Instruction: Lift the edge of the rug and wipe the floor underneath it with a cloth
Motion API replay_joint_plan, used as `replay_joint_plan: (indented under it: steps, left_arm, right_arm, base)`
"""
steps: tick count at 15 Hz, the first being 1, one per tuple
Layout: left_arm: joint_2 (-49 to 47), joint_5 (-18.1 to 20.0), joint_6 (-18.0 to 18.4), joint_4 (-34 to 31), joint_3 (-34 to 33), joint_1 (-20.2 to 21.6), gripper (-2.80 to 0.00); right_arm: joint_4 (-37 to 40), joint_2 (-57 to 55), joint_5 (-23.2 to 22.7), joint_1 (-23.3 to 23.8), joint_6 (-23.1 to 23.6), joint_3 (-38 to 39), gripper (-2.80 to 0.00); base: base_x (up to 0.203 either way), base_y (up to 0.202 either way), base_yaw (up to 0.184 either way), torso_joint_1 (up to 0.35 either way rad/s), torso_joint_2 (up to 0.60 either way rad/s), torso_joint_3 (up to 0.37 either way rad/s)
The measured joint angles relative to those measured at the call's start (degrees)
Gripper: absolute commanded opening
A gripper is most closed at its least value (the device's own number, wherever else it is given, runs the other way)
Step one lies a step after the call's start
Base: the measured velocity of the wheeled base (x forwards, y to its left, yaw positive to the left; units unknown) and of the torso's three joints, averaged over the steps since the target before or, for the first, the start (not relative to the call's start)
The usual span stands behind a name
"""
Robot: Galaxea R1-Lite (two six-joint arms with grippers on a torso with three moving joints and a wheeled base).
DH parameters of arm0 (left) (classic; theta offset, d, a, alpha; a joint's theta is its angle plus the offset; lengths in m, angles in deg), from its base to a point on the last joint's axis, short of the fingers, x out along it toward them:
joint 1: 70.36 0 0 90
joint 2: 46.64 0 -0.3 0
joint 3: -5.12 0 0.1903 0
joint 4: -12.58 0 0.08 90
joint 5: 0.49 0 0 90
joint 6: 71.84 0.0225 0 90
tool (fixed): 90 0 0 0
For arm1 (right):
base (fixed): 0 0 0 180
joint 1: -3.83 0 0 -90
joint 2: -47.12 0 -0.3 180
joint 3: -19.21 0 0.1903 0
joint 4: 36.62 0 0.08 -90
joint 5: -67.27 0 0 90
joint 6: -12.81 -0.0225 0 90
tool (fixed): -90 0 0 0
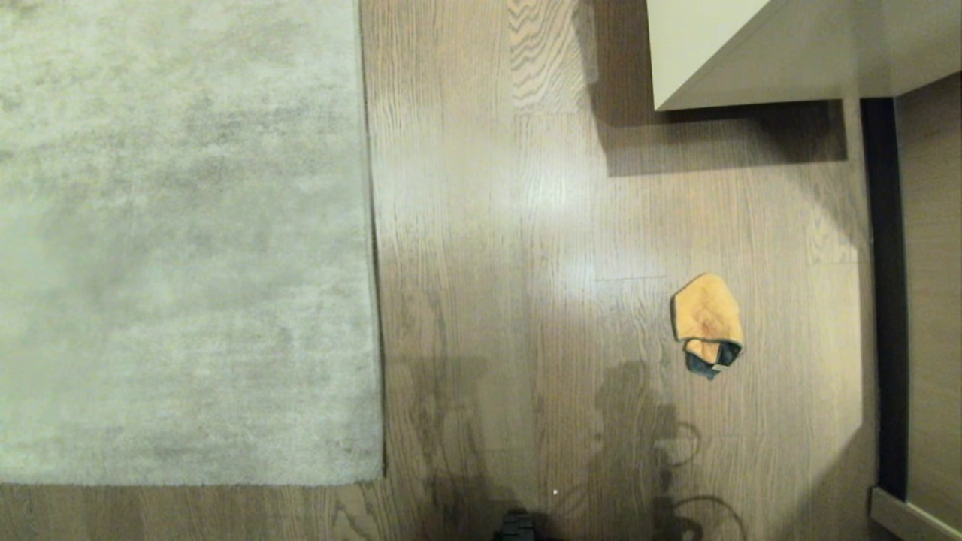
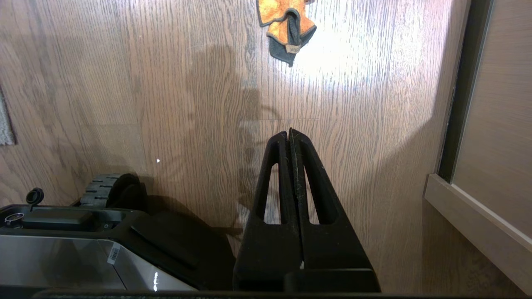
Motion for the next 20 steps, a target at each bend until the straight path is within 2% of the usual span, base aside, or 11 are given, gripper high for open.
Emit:
replay_joint_plan:
  steps: [20]
  left_arm:
    - [0.0,-0.1,0.1,0.0,0.0,0.0,-2.8]
  right_arm:
    - [0.0,-0.1,0.0,0.0,0.0,0.0,-2.8]
  base:
    - [0.0,0.0,0.0,0.0,0.0,0.0]
